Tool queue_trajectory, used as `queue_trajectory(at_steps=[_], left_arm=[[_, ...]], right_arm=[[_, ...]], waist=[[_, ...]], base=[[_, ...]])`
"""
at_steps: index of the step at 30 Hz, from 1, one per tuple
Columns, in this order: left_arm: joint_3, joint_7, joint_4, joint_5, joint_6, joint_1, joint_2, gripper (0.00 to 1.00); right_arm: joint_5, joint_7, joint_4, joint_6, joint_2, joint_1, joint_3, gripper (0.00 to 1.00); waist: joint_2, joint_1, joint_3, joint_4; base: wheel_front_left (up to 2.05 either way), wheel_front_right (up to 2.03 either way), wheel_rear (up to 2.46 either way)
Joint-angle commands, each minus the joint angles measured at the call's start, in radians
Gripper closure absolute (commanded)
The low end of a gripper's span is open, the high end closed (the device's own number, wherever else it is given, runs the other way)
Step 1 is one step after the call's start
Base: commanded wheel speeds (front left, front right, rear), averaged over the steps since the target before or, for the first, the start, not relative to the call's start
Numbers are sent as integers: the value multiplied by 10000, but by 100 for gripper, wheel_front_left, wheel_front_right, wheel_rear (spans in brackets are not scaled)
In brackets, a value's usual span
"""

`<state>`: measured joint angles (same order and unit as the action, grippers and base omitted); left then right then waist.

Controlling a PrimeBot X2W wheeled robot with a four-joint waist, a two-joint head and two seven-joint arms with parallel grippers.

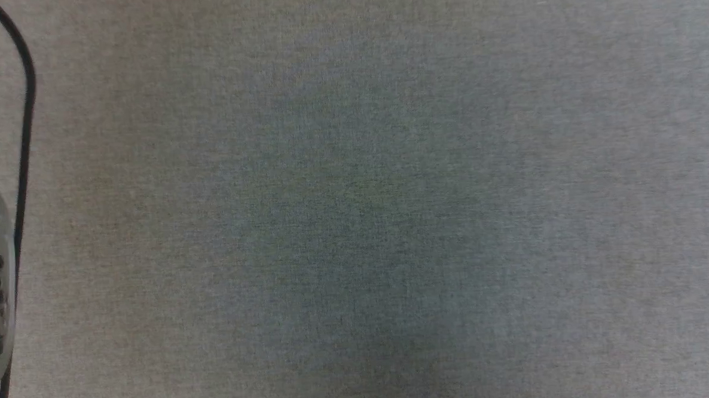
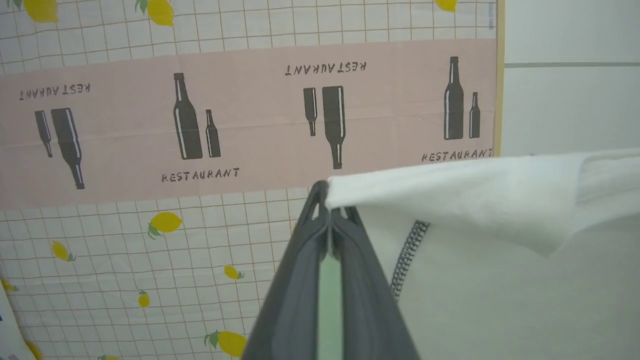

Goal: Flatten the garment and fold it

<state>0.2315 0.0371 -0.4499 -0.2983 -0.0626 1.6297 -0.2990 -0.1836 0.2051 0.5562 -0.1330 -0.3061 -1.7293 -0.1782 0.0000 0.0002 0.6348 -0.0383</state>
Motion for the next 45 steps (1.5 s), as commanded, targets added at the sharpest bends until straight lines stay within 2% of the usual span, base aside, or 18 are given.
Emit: queue_trajectory(at_steps=[1, 4, 8, 14, 19, 25, 27, 30, 34, 39, 45], left_arm=[[-50, -256, -165, -55, 51, 143, -5, 100], [70, -828, -595, -12, 261, -30, -51, 100], [95, -1060, -1012, -135, 543, -329, -227, 100], [201, -773, -1191, -531, 1139, -1001, -418, 100], [435, -143, -558, -938, 1533, -2007, -632, 100], [578, 1139, 1108, -1574, 1668, -3820, -1100, 100], [563, 1608, 1819, -1793, 1637, -4503, -1292, 100], [331, 2159, 3149, -2223, 1362, -5630, -1529, 100], [-29, 2516, 4852, -2708, 837, -7202, -1668, 100], [-166, 2708, 6390, -3002, 343, -9207, -1762, 100], [-283, 2522, 7633, -3083, -196, -11706, -1847, 100]], right_arm=[[-198, -223, 236, 23, -37, -177, 71, 100], [-511, -755, 765, 23, -28, -21, -42, 100], [-516, -1256, 1291, 23, -164, 283, -421, 100], [305, -1437, 1336, 23, -654, 998, -1163, 100], [1517, -1108, 545, 23, -1359, 1816, -1914, 100], [3091, -82, -1530, 23, -2579, 3496, -2250, 100], [3511, 349, -2379, 23, -3028, 4157, -2206, 100], [4144, 1036, -3806, 23, -3666, 5301, -1970, 100], [4717, 1774, -5376, 23, -3930, 6937, -972, 100], [4842, 2387, -6927, 23, -3594, 9167, 461, 100], [4801, 2811, -8343, 23, -2806, 11932, 1792, 100]], waist=[[0, -2, 990, 249], [0, -2, 1041, 345], [0, -2, 904, 438], [0, -2, 314, 647], [0, -2, -216, 749], [0, -2, -820, 865], [0, -2, -992, 921], [0, -2, -1157, 982], [0, -2, -1313, 1028], [0, -2, -1701, 1042], [0, -2, -2295, 950]], base=[[0, 0, 0], [0, 0, 0], [0, 0, 0], [0, 0, 0], [0, 0, 0], [0, 0, 0], [0, 0, 0], [0, 0, 0], [0, 0, 0], [0, 0, 0], [0, 0, 0]])
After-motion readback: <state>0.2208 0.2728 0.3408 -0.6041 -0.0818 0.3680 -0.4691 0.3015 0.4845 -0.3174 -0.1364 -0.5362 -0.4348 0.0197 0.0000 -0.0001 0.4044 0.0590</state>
